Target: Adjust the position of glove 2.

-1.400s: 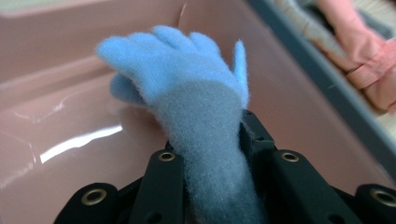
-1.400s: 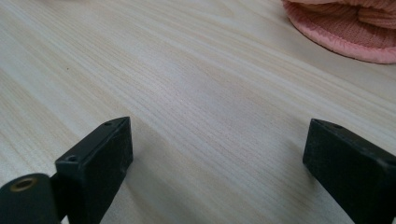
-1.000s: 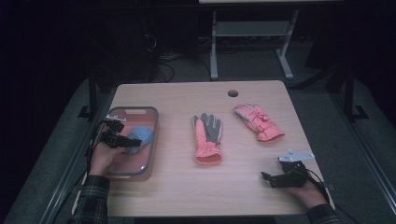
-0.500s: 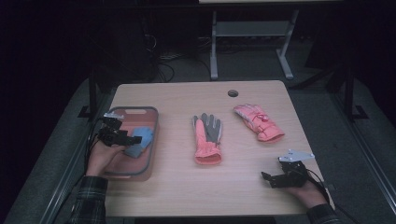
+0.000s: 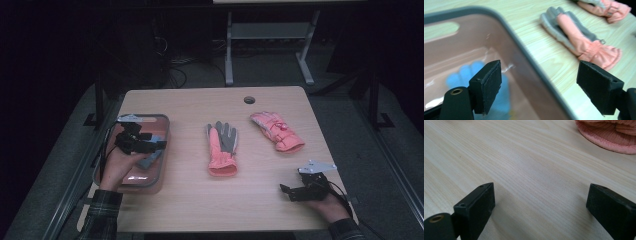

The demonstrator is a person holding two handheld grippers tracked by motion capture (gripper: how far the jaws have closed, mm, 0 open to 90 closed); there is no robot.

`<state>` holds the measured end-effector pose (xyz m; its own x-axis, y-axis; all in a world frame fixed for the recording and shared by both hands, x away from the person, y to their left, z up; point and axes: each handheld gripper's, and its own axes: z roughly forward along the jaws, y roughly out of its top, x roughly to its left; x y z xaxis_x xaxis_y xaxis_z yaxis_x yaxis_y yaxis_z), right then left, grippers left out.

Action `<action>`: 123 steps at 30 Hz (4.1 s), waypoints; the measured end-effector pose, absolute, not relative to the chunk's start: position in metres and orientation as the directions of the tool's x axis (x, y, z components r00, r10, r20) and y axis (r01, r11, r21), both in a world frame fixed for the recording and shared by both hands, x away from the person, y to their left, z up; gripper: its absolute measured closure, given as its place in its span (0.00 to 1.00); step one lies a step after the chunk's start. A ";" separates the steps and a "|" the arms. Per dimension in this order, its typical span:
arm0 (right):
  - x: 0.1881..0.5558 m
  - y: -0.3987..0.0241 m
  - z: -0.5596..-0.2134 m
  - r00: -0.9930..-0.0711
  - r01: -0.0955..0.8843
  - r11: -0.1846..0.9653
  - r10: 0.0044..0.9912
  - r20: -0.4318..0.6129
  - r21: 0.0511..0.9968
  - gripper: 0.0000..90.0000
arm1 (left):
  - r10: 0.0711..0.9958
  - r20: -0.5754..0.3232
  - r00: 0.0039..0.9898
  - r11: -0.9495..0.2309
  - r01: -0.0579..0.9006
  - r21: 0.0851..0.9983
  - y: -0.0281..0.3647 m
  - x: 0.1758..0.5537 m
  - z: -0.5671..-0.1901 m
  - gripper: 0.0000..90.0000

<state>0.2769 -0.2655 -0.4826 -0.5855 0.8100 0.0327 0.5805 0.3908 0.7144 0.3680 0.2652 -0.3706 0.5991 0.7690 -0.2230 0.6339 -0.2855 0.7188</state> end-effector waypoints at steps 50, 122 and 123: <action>0.332 -0.183 -0.429 -0.747 0.508 0.430 0.651 0.133 0.747 1.00 | 0.569 -0.072 0.819 -0.572 0.457 0.681 0.151 0.273 -0.454 0.17; 0.312 -0.180 -0.436 -0.860 0.461 0.599 0.485 0.162 0.655 1.00 | 0.534 0.004 0.845 -0.591 0.370 0.716 0.161 0.265 -0.477 0.14; 0.312 -0.180 -0.436 -0.860 0.461 0.596 0.483 0.166 0.658 0.99 | 0.534 0.002 0.845 -0.591 0.372 0.716 0.161 0.265 -0.476 0.14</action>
<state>0.3123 -0.1796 -0.4358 -0.8601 0.4825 0.1658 0.4610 0.5956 0.6578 0.2649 0.1608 -0.4765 0.8453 0.5342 0.0019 0.3716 -0.5906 0.7163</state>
